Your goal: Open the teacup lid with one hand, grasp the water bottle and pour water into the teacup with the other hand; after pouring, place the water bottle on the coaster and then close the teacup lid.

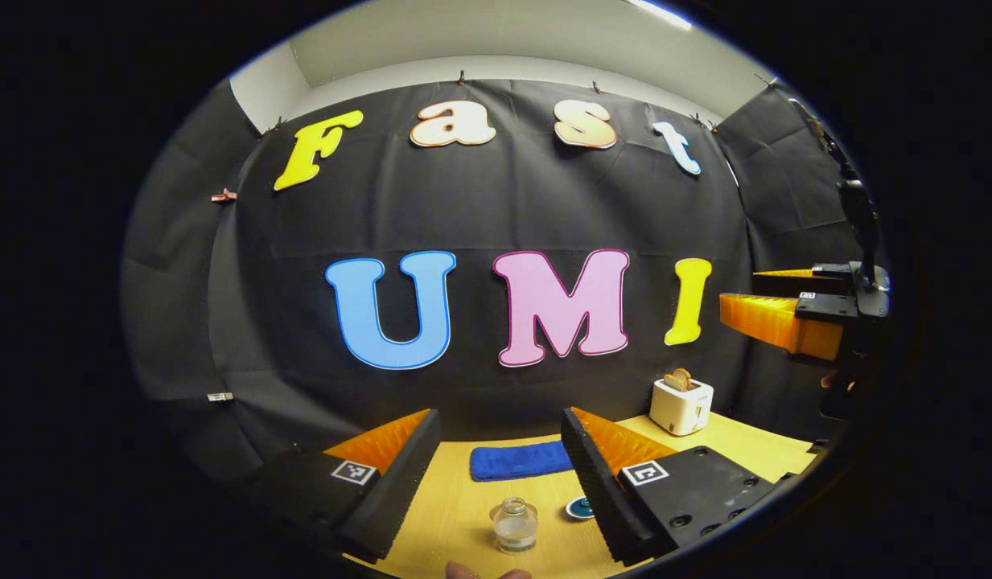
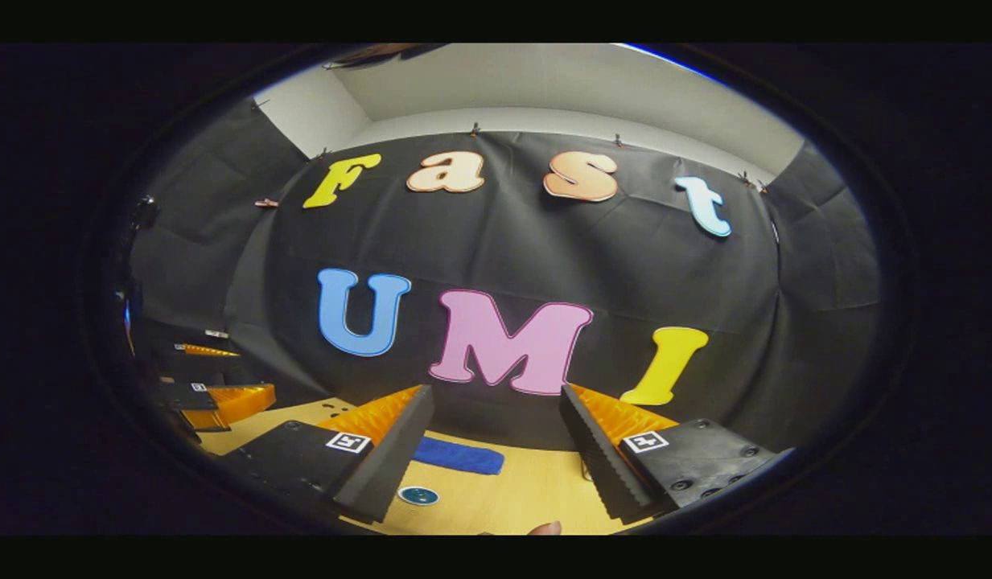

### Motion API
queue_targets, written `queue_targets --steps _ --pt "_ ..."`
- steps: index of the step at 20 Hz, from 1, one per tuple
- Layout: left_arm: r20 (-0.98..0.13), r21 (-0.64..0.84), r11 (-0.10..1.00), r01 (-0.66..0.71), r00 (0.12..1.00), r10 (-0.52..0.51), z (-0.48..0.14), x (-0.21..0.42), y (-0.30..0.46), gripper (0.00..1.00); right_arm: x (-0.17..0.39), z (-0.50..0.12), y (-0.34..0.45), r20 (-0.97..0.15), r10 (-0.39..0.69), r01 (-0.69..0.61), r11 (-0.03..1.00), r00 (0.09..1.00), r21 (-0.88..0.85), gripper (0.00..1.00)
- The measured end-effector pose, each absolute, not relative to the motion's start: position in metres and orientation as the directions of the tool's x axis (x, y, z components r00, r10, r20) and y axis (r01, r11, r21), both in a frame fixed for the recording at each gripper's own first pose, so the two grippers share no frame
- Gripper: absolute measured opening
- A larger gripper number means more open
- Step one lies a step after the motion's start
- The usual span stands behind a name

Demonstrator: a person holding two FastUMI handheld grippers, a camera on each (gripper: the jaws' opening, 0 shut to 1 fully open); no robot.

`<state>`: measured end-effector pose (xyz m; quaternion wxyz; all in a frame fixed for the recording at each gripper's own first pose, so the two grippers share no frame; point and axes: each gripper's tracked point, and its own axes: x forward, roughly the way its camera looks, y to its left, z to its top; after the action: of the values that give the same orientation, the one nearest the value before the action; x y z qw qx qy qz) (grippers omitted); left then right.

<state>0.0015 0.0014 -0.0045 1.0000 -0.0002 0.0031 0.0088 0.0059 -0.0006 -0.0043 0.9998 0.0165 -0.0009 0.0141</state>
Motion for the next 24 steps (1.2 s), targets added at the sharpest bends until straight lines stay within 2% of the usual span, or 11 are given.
queue_targets --steps 2,4,9,17,24 --pt "-0.015 0.004 1.000 -0.016 1.000 0.016 -0.009 0.003 0.001 0.95 0.009 -0.010 0.005 -0.003 0.043 -0.042 0.998 0.999 0.053 0.99" --pt "-0.033 0.003 1.000 -0.015 0.999 0.015 -0.018 0.005 0.002 0.95 0.013 -0.020 0.015 -0.017 0.065 -0.064 0.995 0.998 0.073 0.96" --pt "-0.081 -0.019 1.000 -0.014 0.997 0.012 -0.068 0.002 0.003 0.95 0.022 -0.069 0.041 -0.066 0.128 -0.122 0.988 0.990 0.090 0.96" --pt "-0.198 -0.002 1.000 -0.008 0.980 0.007 -0.185 0.010 -0.004 0.95 0.043 -0.203 0.077 -0.172 0.175 -0.159 0.982 0.969 0.104 0.98" --pt "-0.255 -0.039 0.999 -0.012 0.967 0.002 -0.283 0.034 -0.013 0.95 0.063 -0.322 0.111 -0.230 0.228 -0.209 0.973 0.946 0.103 0.98"
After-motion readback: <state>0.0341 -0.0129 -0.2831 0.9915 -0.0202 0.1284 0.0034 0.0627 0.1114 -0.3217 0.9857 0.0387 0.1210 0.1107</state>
